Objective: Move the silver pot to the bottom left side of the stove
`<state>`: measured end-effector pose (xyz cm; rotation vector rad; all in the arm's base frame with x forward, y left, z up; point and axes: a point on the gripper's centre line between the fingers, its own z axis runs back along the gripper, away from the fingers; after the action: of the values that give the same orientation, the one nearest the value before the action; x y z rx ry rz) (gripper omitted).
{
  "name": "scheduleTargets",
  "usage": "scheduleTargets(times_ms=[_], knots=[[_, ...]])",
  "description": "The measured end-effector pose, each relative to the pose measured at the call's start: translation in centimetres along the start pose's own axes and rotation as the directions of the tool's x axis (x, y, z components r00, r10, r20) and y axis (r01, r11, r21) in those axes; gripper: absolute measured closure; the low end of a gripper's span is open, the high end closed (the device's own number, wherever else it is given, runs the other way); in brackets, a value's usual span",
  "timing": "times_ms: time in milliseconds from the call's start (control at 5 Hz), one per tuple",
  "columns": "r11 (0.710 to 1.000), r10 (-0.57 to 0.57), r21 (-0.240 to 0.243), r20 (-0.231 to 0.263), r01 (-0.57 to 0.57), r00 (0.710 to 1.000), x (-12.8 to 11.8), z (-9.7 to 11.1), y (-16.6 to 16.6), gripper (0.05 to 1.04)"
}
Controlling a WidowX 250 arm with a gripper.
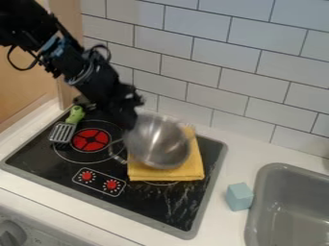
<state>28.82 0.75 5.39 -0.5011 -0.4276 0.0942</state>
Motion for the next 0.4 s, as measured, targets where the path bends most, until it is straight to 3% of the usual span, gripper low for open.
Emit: scheduleTargets(times_ms=[200, 400], knots=[[1.0, -0.012, -0.016, 0.054, 0.013, 0.998, 0.9, 1.3, -1.1, 1.033], [1.0, -0.009, 0.009, 0.134, 0.008, 0.991, 2.0, 4.0, -1.6, 1.033]])
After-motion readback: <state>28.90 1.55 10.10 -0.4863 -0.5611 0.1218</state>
